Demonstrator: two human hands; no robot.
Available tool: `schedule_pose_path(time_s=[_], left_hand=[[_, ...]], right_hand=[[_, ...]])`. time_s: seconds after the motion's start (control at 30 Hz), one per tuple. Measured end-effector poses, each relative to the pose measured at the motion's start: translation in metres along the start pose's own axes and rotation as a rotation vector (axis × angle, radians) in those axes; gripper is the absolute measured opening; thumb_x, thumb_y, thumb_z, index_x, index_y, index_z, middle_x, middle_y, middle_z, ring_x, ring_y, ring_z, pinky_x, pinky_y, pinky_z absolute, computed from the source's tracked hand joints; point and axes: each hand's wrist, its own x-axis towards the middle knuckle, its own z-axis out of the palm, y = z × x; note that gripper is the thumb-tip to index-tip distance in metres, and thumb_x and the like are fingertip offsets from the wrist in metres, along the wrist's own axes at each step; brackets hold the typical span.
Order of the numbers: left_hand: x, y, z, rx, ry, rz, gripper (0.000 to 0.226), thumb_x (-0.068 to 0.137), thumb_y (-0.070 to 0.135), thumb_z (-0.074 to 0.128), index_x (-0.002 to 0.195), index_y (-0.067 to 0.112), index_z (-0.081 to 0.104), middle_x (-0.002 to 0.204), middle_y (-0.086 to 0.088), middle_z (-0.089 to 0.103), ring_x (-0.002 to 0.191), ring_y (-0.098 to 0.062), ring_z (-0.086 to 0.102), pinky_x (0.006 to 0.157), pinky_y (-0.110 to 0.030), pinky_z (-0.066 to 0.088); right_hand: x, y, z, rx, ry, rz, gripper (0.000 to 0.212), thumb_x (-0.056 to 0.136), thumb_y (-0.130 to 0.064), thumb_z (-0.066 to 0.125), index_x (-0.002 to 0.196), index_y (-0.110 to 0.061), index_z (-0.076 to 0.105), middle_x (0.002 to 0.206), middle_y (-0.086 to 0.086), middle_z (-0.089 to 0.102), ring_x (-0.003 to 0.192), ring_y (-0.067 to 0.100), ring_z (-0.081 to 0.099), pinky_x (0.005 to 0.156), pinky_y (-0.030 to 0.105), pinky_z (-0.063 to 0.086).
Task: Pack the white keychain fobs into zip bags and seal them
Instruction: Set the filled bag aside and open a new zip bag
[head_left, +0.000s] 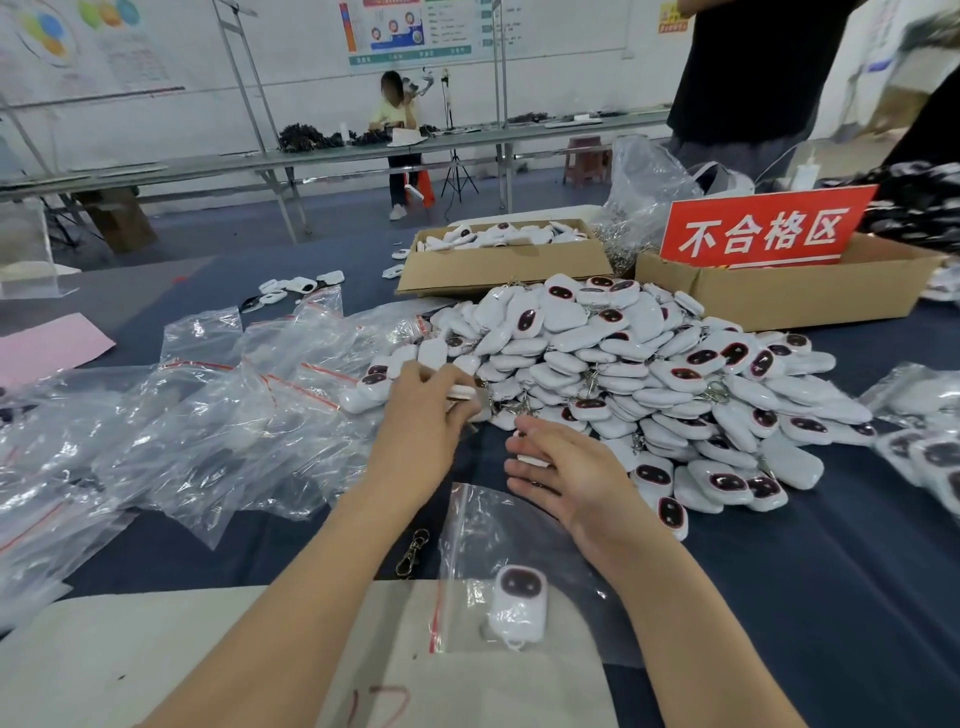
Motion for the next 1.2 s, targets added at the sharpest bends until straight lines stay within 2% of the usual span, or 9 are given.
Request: schedule_pose_path(time_s=[0.1, 0.17, 0.23, 0.43, 0.6, 0.83, 1.03, 1.1, 1.2], left_hand=[[-0.020, 0.002, -0.011, -0.578, 0.055, -0.280, 0.005, 0.095, 0.028, 0.069, 0.097, 0.023, 0.068, 0.086, 0.007, 0.067, 0.076, -0.009, 0.064, 0.070, -0.020, 0.052], [-0.039, 0.009, -0.013, -0.902, -0.017, -0.399, 0.008, 0.099, 0.021, 0.064, 0.101, 0.018, 0.070, 0.082, 0.002, 0.074, 0.074, -0.013, 0.069, 0.070, -0.025, 0.057], [-0.055, 0.014, -0.009, -0.941, -0.074, -0.349, 0.017, 0.103, 0.014, 0.056, 0.109, 0.018, 0.070, 0.095, -0.001, 0.078, 0.087, -0.018, 0.074, 0.079, -0.031, 0.059], [-0.074, 0.011, -0.001, -1.140, -0.058, -0.367, 0.025, 0.101, 0.002, 0.056, 0.115, 0.020, 0.066, 0.104, -0.006, 0.077, 0.095, -0.019, 0.076, 0.077, -0.020, 0.058], [-0.076, 0.007, 0.001, -1.182, -0.051, -0.345, 0.026, 0.089, 0.001, 0.071, 0.089, 0.027, 0.072, 0.105, -0.002, 0.077, 0.097, -0.017, 0.074, 0.083, -0.030, 0.060], [-0.076, 0.008, -0.001, -1.215, -0.053, -0.352, 0.027, 0.095, 0.000, 0.064, 0.102, 0.024, 0.073, 0.103, -0.004, 0.077, 0.097, -0.019, 0.073, 0.082, -0.029, 0.060], [-0.086, 0.020, -0.003, -0.798, 0.048, -0.109, 0.048, 0.094, 0.012, 0.069, 0.124, 0.049, 0.060, 0.112, 0.009, 0.066, 0.107, -0.012, 0.065, 0.091, -0.028, 0.055], [-0.088, 0.021, -0.002, -0.699, 0.073, -0.036, 0.053, 0.093, 0.016, 0.069, 0.129, 0.052, 0.055, 0.113, 0.014, 0.062, 0.111, -0.010, 0.060, 0.093, -0.023, 0.051], [-0.089, 0.022, -0.001, -0.614, 0.078, 0.049, 0.055, 0.094, 0.018, 0.064, 0.131, 0.056, 0.051, 0.117, 0.020, 0.061, 0.117, -0.010, 0.059, 0.096, -0.014, 0.046]], right_hand=[[0.001, 0.002, 0.003, -0.104, -0.054, -0.069, 0.010, 0.100, -0.024, 0.059, 0.104, -0.028, 0.068, 0.106, 0.001, 0.073, 0.092, 0.017, 0.071, 0.069, 0.022, 0.061], [0.000, 0.005, 0.006, -0.203, -0.113, -0.137, 0.013, 0.098, -0.028, 0.061, 0.110, -0.032, 0.065, 0.108, -0.004, 0.073, 0.094, 0.013, 0.072, 0.068, 0.019, 0.058], [0.000, 0.011, 0.009, -0.283, -0.154, -0.216, 0.014, 0.097, -0.026, 0.064, 0.105, -0.036, 0.068, 0.099, -0.010, 0.075, 0.090, 0.008, 0.073, 0.068, 0.020, 0.057], [0.004, 0.021, 0.005, -0.333, -0.194, -0.318, 0.028, 0.094, -0.012, 0.068, 0.094, -0.040, 0.075, 0.095, -0.010, 0.075, 0.087, 0.012, 0.074, 0.070, 0.021, 0.057], [0.007, 0.022, 0.001, -0.367, -0.219, -0.375, 0.036, 0.090, -0.004, 0.068, 0.093, -0.038, 0.076, 0.107, -0.015, 0.074, 0.094, 0.011, 0.073, 0.073, 0.020, 0.057], [0.008, 0.022, 0.000, -0.396, -0.219, -0.373, 0.035, 0.089, -0.003, 0.069, 0.096, -0.037, 0.076, 0.103, -0.009, 0.075, 0.089, 0.013, 0.074, 0.074, 0.021, 0.058], [0.004, 0.025, 0.005, -0.696, -0.156, -0.540, 0.037, 0.088, -0.012, 0.072, 0.095, -0.048, 0.064, 0.106, 0.000, 0.067, 0.095, 0.017, 0.064, 0.083, 0.017, 0.050], [0.003, 0.025, 0.003, -0.651, -0.178, -0.527, 0.037, 0.089, -0.005, 0.070, 0.099, -0.040, 0.069, 0.107, -0.003, 0.071, 0.100, 0.017, 0.067, 0.088, 0.027, 0.054], [-0.001, 0.021, 0.001, -0.581, -0.230, -0.497, 0.039, 0.090, 0.000, 0.067, 0.106, -0.036, 0.069, 0.099, -0.011, 0.075, 0.094, 0.005, 0.070, 0.080, 0.017, 0.052]])
